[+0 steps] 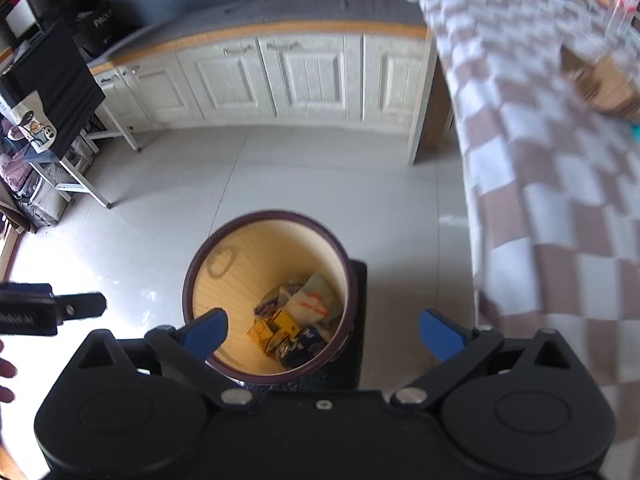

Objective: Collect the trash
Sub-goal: 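Move both open tools back over the table toward the remaining trash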

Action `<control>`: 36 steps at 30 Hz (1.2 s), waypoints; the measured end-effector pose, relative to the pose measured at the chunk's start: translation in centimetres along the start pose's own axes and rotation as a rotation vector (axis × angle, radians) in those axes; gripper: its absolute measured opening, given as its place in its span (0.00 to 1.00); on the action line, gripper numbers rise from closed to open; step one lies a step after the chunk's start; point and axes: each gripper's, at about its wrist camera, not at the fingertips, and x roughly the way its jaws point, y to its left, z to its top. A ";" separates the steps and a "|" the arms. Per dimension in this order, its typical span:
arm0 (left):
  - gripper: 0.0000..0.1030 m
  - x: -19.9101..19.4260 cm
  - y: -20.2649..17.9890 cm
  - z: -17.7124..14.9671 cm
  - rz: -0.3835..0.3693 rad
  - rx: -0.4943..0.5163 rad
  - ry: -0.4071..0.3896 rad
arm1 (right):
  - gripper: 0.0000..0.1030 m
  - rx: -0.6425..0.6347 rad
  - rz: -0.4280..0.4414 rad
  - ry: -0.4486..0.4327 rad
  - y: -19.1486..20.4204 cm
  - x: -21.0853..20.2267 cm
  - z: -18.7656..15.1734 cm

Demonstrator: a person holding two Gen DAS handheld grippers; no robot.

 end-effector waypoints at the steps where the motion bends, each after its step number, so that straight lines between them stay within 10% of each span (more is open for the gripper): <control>1: 1.00 -0.9 -0.2 0.0 -0.003 0.003 -0.018 | 1.00 -0.003 -0.003 -0.020 0.0 -1.1 -0.1; 18: 1.00 -11.6 -11.1 2.9 -0.157 0.191 -0.303 | 1.00 0.114 -0.116 -0.362 -6.1 -16.9 -2.2; 36: 1.00 -12.0 -33.9 2.9 -0.323 0.305 -0.392 | 1.00 -0.044 -0.314 -0.455 -27.0 -20.8 -3.0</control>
